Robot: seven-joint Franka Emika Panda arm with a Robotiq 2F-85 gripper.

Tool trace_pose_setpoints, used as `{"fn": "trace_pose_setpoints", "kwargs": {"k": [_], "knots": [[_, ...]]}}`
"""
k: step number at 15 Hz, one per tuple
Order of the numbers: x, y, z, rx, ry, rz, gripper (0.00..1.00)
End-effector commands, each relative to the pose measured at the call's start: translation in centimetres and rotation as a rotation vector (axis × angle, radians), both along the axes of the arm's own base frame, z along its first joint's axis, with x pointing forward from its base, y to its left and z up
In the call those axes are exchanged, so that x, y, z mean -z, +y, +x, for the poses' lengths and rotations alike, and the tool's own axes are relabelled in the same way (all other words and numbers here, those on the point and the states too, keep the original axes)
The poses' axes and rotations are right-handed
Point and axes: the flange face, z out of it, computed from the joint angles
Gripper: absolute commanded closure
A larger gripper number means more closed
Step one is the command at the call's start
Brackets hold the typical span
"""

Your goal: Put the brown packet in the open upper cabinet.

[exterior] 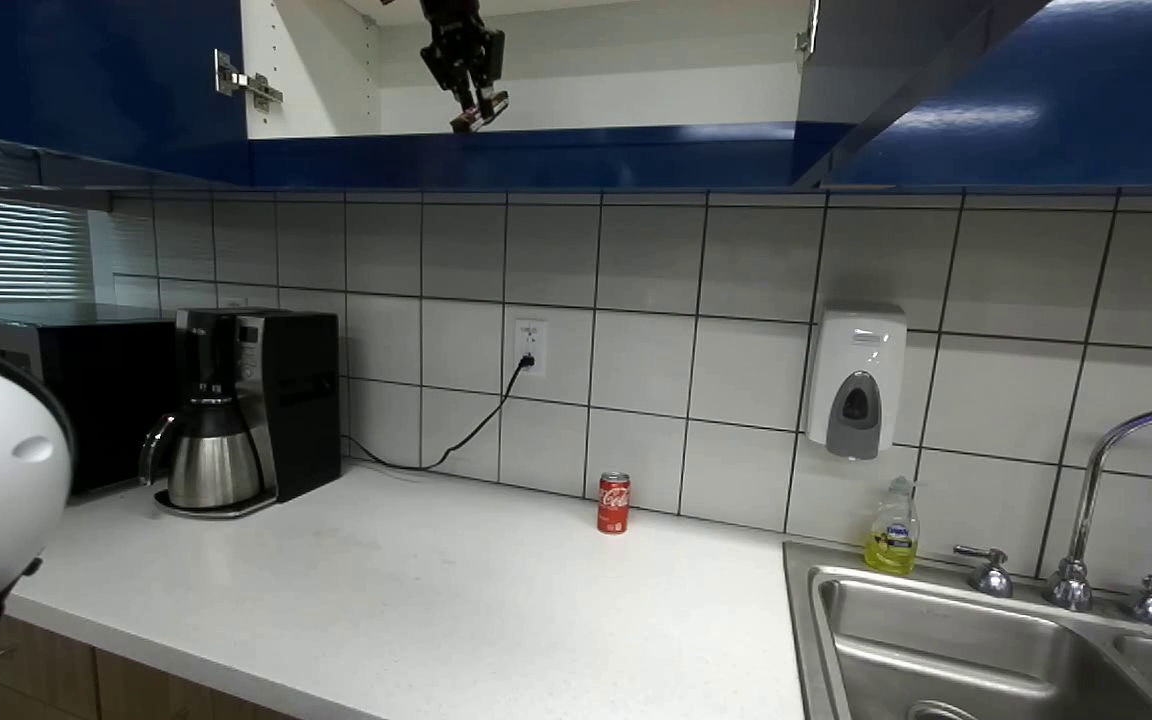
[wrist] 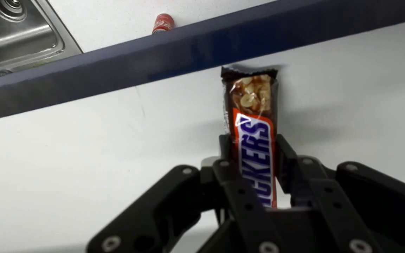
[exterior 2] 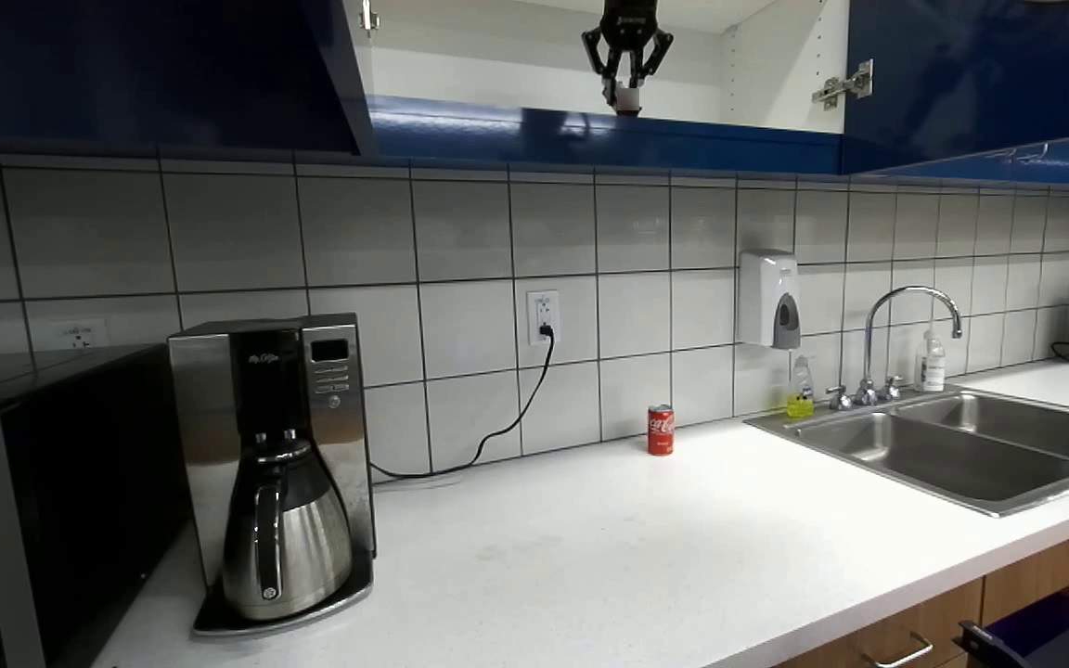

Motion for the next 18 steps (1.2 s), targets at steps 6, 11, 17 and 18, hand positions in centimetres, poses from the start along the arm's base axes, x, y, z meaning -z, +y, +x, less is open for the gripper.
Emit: {"fn": "trace_pose_setpoints", "kwargs": {"k": [6,11,17,18], "knots": [[0.5,0.0,1.8,0.053,-0.002,0.002,0.14],[0.3,-0.2,1.7,0.057,-0.008,0.012,0.0],[-0.5,-0.2,0.7,0.044,-0.023,0.015,0.0],[-0.7,-0.2,0.5,0.042,-0.027,0.015,0.0]]}}
